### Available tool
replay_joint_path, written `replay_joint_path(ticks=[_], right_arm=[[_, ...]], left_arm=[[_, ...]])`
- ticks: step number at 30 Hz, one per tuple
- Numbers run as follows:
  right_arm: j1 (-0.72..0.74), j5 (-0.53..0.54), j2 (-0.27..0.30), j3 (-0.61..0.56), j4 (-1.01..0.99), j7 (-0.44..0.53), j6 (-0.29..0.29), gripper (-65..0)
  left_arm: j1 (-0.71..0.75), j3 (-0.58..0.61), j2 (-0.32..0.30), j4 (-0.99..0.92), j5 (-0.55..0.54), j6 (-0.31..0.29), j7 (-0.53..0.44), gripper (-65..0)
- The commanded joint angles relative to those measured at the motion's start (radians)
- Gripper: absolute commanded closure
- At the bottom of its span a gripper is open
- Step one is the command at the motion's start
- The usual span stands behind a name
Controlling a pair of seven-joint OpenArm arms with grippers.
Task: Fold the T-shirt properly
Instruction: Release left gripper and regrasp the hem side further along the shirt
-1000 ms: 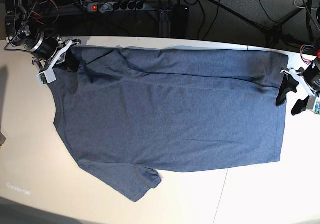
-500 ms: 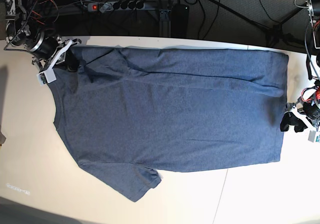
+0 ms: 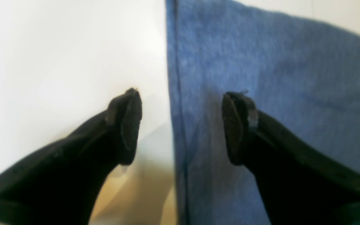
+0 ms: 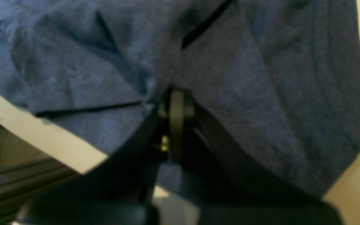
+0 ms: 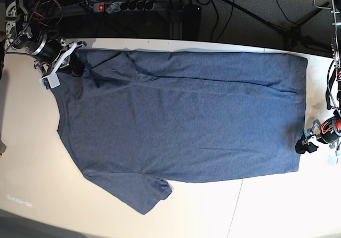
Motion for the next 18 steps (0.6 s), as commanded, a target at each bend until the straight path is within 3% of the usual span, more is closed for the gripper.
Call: replay_joint_path(ticks=[1, 8, 11, 18], right_arm=[[-0.006, -0.023, 0.016, 0.007, 0.005, -0.030, 0.015, 0.0], [-0.006, -0.023, 0.016, 0.007, 0.005, -0.035, 0.015, 0.0], [-0.006, -0.023, 0.016, 0.007, 0.005, -0.050, 0.015, 0.0], [-0.005, -0.023, 0.016, 0.007, 0.005, -0.055, 0.015, 0.0]], left_arm=[[-0.026, -0.001, 0.000, -0.001, 0.006, -0.015, 0.011, -43.6], [-0.026, -0.001, 0.079, -0.015, 0.029, -0.015, 0.011, -43.6], [-0.026, -0.001, 0.110, -0.015, 0.091, -0.015, -0.003, -43.6], [-0.026, -0.001, 0.117, -0.015, 0.112, -0.015, -0.062, -43.4]])
